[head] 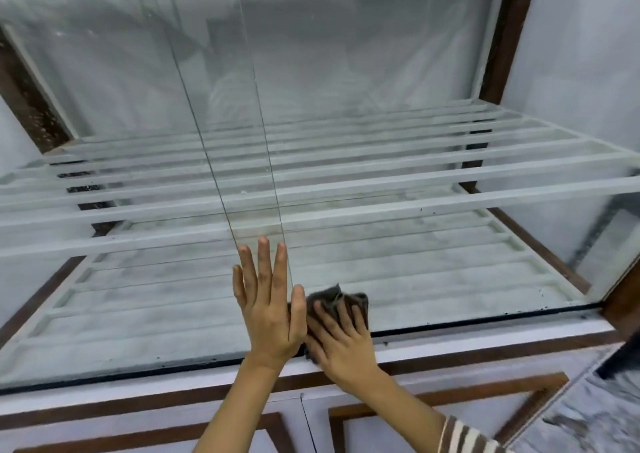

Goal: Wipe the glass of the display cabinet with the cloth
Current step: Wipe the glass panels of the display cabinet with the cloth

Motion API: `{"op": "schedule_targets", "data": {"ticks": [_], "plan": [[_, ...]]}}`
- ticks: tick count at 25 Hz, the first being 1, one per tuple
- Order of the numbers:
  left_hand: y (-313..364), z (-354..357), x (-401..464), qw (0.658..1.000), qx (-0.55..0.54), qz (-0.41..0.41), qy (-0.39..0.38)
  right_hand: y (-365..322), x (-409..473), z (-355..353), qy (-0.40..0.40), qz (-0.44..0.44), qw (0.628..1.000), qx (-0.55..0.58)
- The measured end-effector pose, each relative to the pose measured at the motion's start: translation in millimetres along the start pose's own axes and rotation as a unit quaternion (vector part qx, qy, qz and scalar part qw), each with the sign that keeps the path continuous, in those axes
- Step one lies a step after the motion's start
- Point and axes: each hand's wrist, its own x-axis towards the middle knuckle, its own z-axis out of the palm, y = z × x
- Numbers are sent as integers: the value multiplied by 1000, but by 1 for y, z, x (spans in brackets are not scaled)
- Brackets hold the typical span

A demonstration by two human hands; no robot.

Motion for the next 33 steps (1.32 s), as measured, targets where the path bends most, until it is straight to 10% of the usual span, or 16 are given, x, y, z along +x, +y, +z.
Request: {"op": "schedule_targets", "data": {"ticks": [7, 12, 19, 25, 29, 33], "plan": [[22, 10, -16, 1000, 0, -10, -24, 47, 33, -39, 91, 184, 979, 9], [39, 36, -32, 995, 35, 69, -69, 68, -24, -16, 7, -21, 999, -48], [60, 91, -36, 989, 146, -3, -2, 170, 21, -74, 145, 156, 977, -11], [76, 95, -34, 990, 140, -33, 4, 162, -41, -42, 38, -85, 993, -66], [112, 106, -29, 987, 95, -130, -5, 238, -76, -69, 51, -12, 995, -80], [149, 127, -28, 991, 113, -36, -63, 252, -23, -82, 144, 112, 983, -25]]}}
